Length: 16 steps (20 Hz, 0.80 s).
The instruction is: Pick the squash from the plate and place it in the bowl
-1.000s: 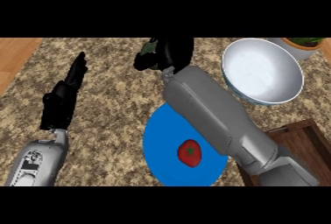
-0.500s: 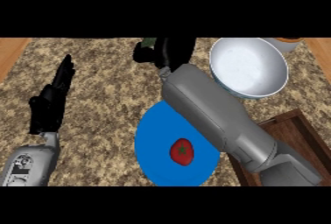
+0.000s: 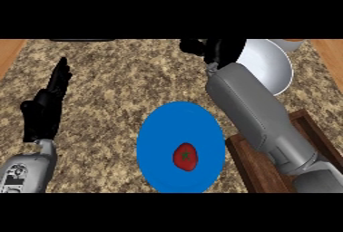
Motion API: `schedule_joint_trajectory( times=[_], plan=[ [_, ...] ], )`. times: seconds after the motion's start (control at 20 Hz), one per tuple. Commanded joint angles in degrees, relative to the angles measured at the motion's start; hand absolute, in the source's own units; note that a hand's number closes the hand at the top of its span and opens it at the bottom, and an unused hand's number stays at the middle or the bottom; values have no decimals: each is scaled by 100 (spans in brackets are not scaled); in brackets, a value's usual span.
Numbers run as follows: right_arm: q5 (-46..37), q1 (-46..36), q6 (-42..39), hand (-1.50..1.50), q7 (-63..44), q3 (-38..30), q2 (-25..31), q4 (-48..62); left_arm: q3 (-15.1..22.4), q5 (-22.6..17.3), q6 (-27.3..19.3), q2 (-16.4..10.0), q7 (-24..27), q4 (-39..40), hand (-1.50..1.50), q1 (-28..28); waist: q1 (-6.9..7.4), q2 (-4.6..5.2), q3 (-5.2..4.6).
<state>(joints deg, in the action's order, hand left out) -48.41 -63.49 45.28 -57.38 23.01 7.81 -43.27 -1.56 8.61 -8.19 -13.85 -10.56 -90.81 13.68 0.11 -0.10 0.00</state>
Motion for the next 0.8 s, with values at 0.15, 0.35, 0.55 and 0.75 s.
schedule_joint_trajectory(
  times=[0.15, 0.35, 0.55, 0.75],
  plan=[
    [-264, 880, 401, 150, 582, -213, 680, 352, 84, 149, -83, 113, -177, -90, 0, 75, -4, 16, 2],
    [-409, 521, 225, 150, 751, -478, 1088, 1332, 36, 34, 68, 72, -24, -132, 0, -80, 118, 55, 2],
    [-264, 424, 494, 150, 1234, -857, 1208, 1925, -19, 85, 119, 48, 149, 212, 0, 73, 131, 74, 4],
    [647, 660, 744, 150, 2133, -1546, 1207, 2042, 8, 27, 116, 139, 217, 75, 0, 169, 215, 135, 16]
  ],
)
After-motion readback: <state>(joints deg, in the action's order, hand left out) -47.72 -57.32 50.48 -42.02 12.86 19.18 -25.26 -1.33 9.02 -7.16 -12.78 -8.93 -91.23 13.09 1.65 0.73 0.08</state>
